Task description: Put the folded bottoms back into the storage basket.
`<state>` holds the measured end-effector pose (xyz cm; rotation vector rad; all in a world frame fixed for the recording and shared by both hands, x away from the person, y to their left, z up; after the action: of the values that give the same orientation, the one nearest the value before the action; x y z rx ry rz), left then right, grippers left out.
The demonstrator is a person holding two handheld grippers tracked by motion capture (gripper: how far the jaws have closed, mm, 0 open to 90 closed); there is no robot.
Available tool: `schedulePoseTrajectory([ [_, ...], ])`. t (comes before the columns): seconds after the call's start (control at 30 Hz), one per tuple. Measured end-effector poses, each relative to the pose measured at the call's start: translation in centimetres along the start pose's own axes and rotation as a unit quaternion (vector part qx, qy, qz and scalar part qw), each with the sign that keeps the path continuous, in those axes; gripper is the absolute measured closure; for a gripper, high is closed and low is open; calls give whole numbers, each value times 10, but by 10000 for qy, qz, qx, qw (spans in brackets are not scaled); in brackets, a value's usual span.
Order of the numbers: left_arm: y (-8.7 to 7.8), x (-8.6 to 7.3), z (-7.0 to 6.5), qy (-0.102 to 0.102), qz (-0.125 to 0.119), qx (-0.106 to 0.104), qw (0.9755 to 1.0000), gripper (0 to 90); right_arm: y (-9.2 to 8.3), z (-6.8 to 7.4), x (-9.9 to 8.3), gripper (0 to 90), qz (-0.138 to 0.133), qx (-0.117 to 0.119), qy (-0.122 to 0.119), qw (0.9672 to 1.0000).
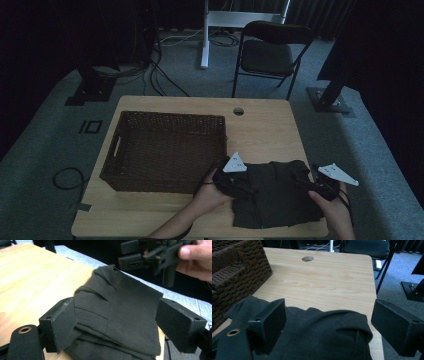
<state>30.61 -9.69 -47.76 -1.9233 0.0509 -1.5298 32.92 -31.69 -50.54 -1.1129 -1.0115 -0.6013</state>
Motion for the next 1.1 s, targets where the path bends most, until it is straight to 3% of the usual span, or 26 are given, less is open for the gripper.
schedulePoseTrajectory([
  [0.1,8,-5,-8,45,55,-30,10000,168,0,-3,-5,125,19,-21,45,10000],
  [0.2,10,-5,-15,135,-46,222,9997,168,0,-5,-10,125,59,-17,34,10000],
  [0.27,11,-5,-20,187,-92,262,9994,168,1,-7,-14,125,98,-33,73,9999],
  [0.4,15,-9,-26,32,-95,103,9999,168,3,-10,-19,125,143,-37,109,9998],
  [0.5,20,-14,-33,106,-25,117,9999,169,4,-11,-23,125,181,-17,99,9998],
  [0.6,27,-20,-40,-32,52,-73,10000,168,6,-14,-27,125,222,-34,124,9997],
  [0.7,36,-29,-45,-96,134,-36,9999,168,7,-19,-32,125,254,-94,168,9995],
  [0.9,50,-46,-49,-151,272,97,9995,168,10,-25,-42,125,375,-129,194,9990],
  [0.97,54,-52,-47,-152,312,252,9991,168,10,-27,-45,125,408,-139,207,9989],
  [1.1,58,-61,-41,-315,385,392,9980,168,12,-28,-51,125,472,-122,218,9986],
])
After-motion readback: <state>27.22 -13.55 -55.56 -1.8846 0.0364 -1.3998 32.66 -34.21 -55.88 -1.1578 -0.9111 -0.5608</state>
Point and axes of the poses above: each handheld gripper's, and its own axes: y roughly forward along the jaws, x roughly out of its top, z roughly to its left, the point moved 8 cm from there along y, roughly forward along the jaws, and after that the axes turned 6 degrees about x, right-handed, at the moved point
